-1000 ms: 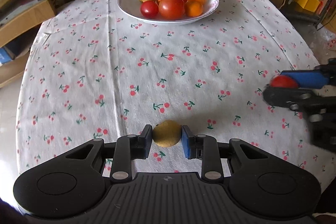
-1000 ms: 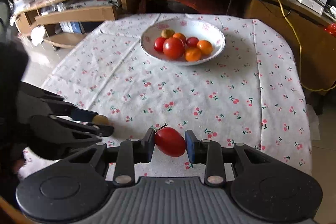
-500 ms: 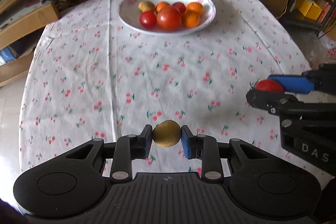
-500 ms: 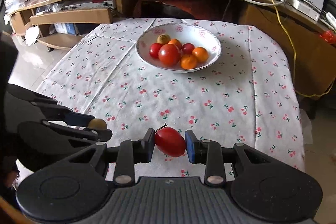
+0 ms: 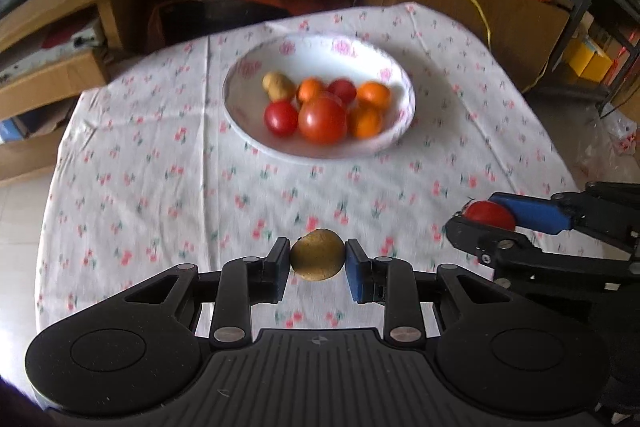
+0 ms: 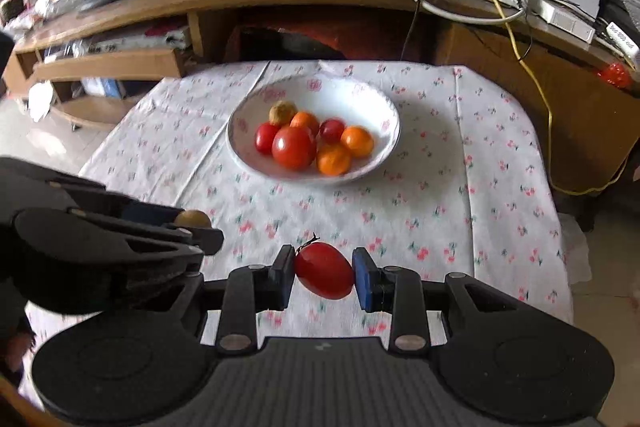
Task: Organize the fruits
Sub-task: 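Carry the brown fruit and red tomato over the white bowl with both tools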
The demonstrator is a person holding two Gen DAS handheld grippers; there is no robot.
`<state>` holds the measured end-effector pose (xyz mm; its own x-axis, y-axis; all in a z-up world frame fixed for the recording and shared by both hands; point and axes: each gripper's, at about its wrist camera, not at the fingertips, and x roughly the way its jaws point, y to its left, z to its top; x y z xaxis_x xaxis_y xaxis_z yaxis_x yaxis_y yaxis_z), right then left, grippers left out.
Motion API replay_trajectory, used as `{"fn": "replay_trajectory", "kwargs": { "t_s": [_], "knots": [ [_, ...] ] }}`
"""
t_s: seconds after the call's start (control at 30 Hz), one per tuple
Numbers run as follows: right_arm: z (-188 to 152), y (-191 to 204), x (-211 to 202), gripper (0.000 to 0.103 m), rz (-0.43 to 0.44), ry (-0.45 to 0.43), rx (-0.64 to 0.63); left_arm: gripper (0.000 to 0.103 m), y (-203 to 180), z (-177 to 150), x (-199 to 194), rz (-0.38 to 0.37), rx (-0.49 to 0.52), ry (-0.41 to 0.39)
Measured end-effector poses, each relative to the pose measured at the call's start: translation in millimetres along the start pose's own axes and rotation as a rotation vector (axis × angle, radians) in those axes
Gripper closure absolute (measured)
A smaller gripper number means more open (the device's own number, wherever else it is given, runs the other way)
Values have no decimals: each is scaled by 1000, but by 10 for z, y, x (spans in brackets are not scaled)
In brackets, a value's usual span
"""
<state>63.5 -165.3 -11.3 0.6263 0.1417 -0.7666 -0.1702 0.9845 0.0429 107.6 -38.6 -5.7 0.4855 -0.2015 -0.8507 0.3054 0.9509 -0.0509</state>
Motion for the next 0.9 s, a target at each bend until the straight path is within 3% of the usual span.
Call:
{"fn": "replay_trajectory", "kwargs": {
  "t_s": [0.53,0.9],
  "knots": [
    [650,-215,376,71,-26,-50,34,67,104,633,256,-3,-32,-64],
    [890,-337,617,71,-27,-53,55,67,142,873,441,6,-32,-65]
  ]
}}
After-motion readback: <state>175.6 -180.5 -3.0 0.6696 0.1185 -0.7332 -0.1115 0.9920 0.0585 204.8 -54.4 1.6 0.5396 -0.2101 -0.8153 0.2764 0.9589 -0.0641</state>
